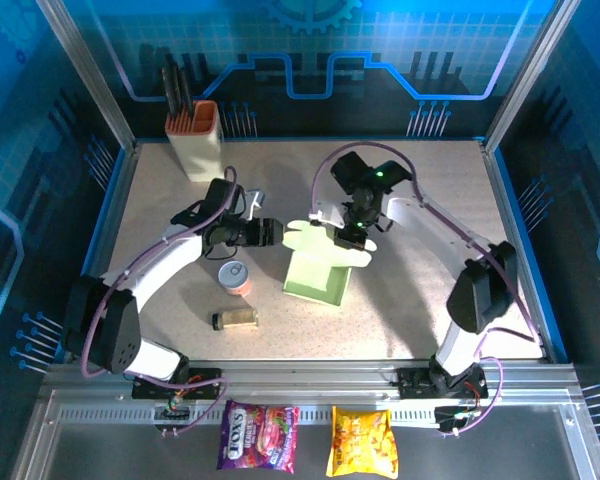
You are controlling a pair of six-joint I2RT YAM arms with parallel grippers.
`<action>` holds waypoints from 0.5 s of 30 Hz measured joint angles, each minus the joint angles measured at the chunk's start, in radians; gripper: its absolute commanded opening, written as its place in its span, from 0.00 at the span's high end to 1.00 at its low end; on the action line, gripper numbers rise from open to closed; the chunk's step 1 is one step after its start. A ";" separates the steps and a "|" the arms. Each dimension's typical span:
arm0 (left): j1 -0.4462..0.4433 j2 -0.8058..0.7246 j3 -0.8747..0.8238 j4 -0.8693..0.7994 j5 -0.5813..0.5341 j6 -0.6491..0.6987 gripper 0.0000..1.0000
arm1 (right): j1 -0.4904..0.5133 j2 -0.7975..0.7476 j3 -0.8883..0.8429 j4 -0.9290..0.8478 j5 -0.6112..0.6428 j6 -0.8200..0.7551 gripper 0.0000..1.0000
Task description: Fold the paper box
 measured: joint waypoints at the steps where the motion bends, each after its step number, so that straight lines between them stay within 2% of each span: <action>1: 0.002 -0.010 -0.003 -0.007 -0.011 0.002 0.29 | 0.006 0.027 0.027 -0.009 0.005 -0.029 0.91; 8: 0.035 -0.082 -0.070 -0.010 -0.036 -0.007 0.30 | 0.014 0.140 0.113 -0.049 0.032 -0.157 0.75; 15: 0.052 -0.112 -0.091 0.014 -0.035 -0.015 0.30 | 0.014 0.090 0.110 -0.034 0.026 -0.162 0.58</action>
